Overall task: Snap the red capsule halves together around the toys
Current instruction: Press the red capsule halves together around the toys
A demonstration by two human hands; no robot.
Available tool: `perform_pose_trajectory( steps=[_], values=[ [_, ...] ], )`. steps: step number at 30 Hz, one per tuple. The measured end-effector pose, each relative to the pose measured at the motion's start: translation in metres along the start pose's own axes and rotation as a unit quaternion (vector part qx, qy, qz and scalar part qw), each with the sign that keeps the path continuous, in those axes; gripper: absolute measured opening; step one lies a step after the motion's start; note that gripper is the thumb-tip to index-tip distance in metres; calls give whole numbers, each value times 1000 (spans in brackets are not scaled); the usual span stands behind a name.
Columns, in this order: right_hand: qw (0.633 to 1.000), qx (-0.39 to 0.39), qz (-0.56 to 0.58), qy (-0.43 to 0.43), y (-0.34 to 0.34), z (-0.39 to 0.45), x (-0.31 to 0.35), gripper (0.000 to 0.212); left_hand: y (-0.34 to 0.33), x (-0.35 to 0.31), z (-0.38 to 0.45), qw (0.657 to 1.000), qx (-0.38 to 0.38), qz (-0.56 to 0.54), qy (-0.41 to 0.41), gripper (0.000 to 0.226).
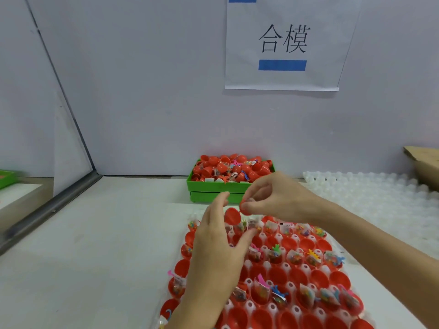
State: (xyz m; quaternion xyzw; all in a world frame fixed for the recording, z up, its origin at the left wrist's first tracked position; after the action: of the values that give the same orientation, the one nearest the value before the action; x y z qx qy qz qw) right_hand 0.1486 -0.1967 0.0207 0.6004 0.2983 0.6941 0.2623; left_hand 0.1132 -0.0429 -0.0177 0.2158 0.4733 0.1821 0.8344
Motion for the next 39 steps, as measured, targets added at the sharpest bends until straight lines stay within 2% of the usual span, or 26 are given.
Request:
perform_pose_trajectory(
  steps=[2, 4, 7, 12, 14, 20, 26, 33, 36, 39],
  values=[
    [999, 28, 28, -11, -10, -13, 0, 19, 2, -4, 1, 1000, -9, 2, -20, 43],
    [999, 24, 38, -18, -14, -25, -3, 21, 2, -7, 0, 1000, -8, -16, -18, 26],
    [997, 0, 73, -16, -13, -46, -10, 24, -1, -8, -2, 997, 14, -80, -3, 24],
    [982, -10, 190, 7, -13, -85, -27, 11, -17, -7, -5, 967, 107, -228, 34, 22],
    [966, -45, 253, 19, -10, -97, -32, 18, -22, -10, -8, 959, 137, -246, 28, 24],
    [945, -128, 298, 29, -10, -123, -42, 26, -34, -20, -18, 951, 187, -245, 7, 27],
    [947, -150, 284, 1, -8, -134, -51, 23, -35, -28, -23, 964, 179, -195, -28, 23],
    [951, -154, 268, -4, -8, -140, -48, 15, -36, -40, -29, 963, 200, -155, -94, 47],
    [947, -149, 284, 0, -11, -140, -46, 25, -35, -44, -30, 965, 198, -124, -121, 36],
    [943, -141, 301, 6, -14, -140, -43, 22, -34, -43, -29, 964, 188, -151, -113, 25]
  ],
)
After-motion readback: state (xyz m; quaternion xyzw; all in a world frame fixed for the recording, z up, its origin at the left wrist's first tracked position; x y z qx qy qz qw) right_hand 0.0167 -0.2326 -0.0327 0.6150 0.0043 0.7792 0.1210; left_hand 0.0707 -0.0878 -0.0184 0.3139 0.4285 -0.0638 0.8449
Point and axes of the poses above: each hand's wrist, its own z-axis towards the middle knuckle, its own y-axis out of the back of the hand, x = y × z, the point moved 7 cm from there along z, towards the middle knuckle, and after that the axes turned 1 degree about x, right-handed, at the moved point
